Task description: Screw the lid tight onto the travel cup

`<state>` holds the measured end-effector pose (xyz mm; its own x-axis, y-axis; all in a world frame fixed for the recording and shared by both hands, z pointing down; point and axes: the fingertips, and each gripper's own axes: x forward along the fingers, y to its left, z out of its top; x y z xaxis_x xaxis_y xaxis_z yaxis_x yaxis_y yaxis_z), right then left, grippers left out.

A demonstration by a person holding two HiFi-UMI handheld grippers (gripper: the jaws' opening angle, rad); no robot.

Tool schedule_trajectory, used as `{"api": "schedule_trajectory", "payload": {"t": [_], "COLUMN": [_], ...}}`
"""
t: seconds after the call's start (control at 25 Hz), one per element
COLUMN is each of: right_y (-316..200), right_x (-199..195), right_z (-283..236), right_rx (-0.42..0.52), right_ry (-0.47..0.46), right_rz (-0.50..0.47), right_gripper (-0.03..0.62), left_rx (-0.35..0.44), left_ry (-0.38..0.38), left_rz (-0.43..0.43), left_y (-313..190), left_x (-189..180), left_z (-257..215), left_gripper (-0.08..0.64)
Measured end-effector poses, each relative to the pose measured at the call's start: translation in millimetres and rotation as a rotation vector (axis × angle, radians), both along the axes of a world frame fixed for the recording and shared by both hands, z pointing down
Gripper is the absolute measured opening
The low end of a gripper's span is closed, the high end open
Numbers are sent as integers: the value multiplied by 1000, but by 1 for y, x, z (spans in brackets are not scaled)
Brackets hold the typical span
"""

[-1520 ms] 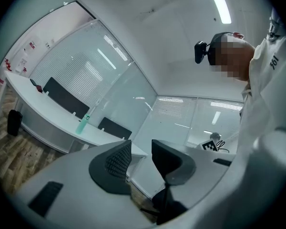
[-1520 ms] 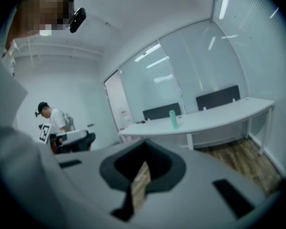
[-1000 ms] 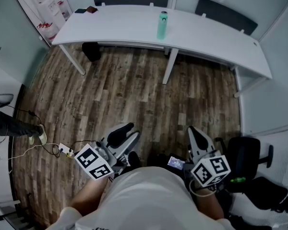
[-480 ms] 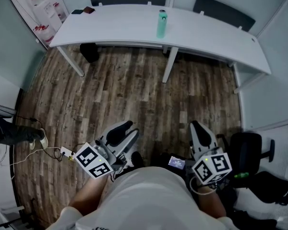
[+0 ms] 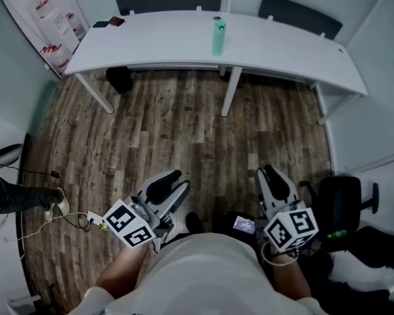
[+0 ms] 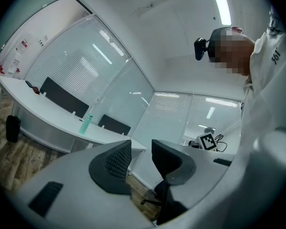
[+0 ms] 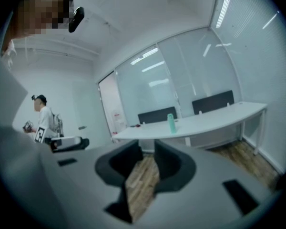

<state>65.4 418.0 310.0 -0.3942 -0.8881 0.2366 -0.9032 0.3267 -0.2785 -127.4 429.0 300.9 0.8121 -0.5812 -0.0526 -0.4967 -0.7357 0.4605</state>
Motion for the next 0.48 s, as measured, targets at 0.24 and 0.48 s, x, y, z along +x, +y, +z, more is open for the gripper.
{"api": "schedule_trajectory", "payload": {"t": [0.24, 0.48], "right_y": [1, -10], "right_x": [-3, -3], "right_z": [-1, -2], "right_rx": [7, 5], "right_ry": [10, 17], "right_rz": [26, 17], "right_gripper": [101, 101], "left_rx": [-11, -17], "left_ry": [-5, -5], "left_rz": [26, 28], "left_y": [-1, -11], "left_x": [-6, -3], "left_z": [5, 9], "left_gripper": [140, 140]}}
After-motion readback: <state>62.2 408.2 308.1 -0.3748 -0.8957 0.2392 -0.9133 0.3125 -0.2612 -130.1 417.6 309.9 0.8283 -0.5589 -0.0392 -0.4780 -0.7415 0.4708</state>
